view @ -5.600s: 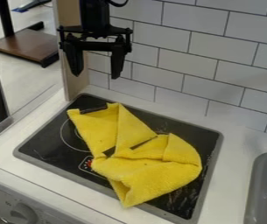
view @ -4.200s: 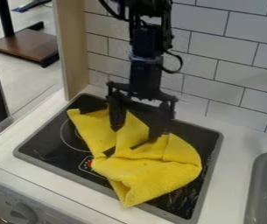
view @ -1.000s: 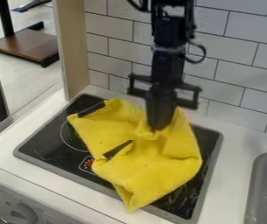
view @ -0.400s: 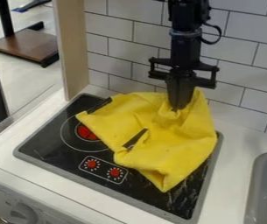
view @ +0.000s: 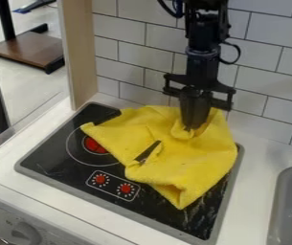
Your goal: Unfolding the clothes from right
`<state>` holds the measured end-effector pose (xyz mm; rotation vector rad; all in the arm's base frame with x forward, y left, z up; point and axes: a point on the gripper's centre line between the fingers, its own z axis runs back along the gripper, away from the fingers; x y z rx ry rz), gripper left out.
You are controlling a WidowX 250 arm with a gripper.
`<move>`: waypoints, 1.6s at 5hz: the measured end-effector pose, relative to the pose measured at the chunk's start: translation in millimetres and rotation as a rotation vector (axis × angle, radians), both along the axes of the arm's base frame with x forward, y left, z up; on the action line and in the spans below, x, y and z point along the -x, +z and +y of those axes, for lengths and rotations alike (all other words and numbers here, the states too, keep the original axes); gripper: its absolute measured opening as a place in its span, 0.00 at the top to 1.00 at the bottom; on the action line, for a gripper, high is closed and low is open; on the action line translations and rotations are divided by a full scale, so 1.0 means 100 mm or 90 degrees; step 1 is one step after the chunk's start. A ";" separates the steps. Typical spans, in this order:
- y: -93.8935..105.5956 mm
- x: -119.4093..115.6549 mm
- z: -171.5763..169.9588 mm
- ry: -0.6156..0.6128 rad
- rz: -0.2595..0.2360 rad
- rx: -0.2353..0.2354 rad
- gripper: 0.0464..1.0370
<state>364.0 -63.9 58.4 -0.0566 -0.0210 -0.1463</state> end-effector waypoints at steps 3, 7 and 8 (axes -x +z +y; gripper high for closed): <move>0.05 0.13 0.04 -0.012 -0.026 -0.005 0.01; 0.53 0.40 0.20 -0.075 -0.072 -0.032 0.04; 0.53 0.40 0.20 -0.076 -0.072 -0.032 0.04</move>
